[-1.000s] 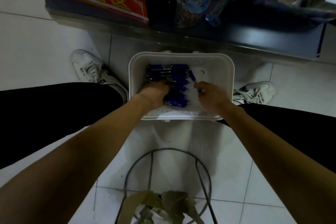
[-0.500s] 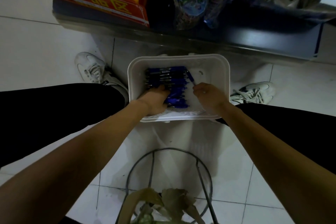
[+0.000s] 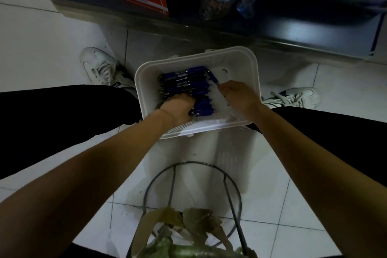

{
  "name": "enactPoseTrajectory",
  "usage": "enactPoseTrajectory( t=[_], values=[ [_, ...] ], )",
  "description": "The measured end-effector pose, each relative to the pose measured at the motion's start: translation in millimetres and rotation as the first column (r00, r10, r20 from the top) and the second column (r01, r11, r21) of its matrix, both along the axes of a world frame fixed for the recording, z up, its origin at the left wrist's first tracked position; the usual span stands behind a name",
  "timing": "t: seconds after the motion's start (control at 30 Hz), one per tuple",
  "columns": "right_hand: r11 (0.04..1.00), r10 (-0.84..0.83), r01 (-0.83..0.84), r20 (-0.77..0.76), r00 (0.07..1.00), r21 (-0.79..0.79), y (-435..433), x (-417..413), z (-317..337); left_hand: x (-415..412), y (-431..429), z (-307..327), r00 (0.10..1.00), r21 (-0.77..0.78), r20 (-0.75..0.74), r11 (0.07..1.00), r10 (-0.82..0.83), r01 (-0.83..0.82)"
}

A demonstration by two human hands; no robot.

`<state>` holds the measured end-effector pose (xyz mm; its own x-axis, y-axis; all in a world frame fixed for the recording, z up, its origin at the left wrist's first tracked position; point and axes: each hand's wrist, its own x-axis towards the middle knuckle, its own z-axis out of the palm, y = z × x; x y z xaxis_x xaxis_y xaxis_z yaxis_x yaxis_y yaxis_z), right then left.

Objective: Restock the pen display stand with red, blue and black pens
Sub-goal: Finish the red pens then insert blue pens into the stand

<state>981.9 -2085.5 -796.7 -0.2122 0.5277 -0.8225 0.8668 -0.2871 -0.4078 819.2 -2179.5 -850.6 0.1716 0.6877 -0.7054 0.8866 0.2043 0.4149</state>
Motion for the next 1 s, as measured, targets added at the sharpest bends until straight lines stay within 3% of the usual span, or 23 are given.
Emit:
enactPoseTrajectory(
  t=[0.2,0.37,0.47,0.6,0.67,0.77,0.87,1.0],
  values=[
    [1.000,0.012,-0.010,0.079,0.997,-0.016,-8,-1,0,9,-3,-3,0.997,0.052,-0.064,0.998,0.034,-0.030],
    [0.986,-0.115,0.131,0.143,0.983,-0.107,-11,4,1,-1,-5,1,0.991,0.017,0.053,0.992,0.122,-0.123],
    [0.995,-0.065,0.075,0.142,0.988,-0.065,-15,5,2,-13,-2,10,0.972,0.002,0.125,0.979,0.201,-0.203],
    [0.965,-0.221,0.229,0.075,0.972,-0.128,-22,2,9,-14,7,21,0.932,0.030,0.155,0.941,0.328,-0.337],
    [0.970,-0.223,0.226,0.042,0.974,-0.091,-22,4,9,-14,11,25,0.929,0.084,0.113,0.928,0.353,-0.363],
    [0.984,-0.155,0.158,0.043,0.987,-0.081,-21,6,8,-15,14,20,0.960,0.185,-0.030,0.945,0.280,-0.270],
    [0.989,-0.131,0.133,0.043,0.990,-0.062,-21,6,9,-9,18,11,0.960,0.157,-0.189,0.971,0.207,-0.179],
    [0.992,-0.112,0.114,0.030,0.993,-0.051,-21,6,6,-9,23,1,0.967,0.168,-0.194,0.976,0.167,-0.135]
  ],
)
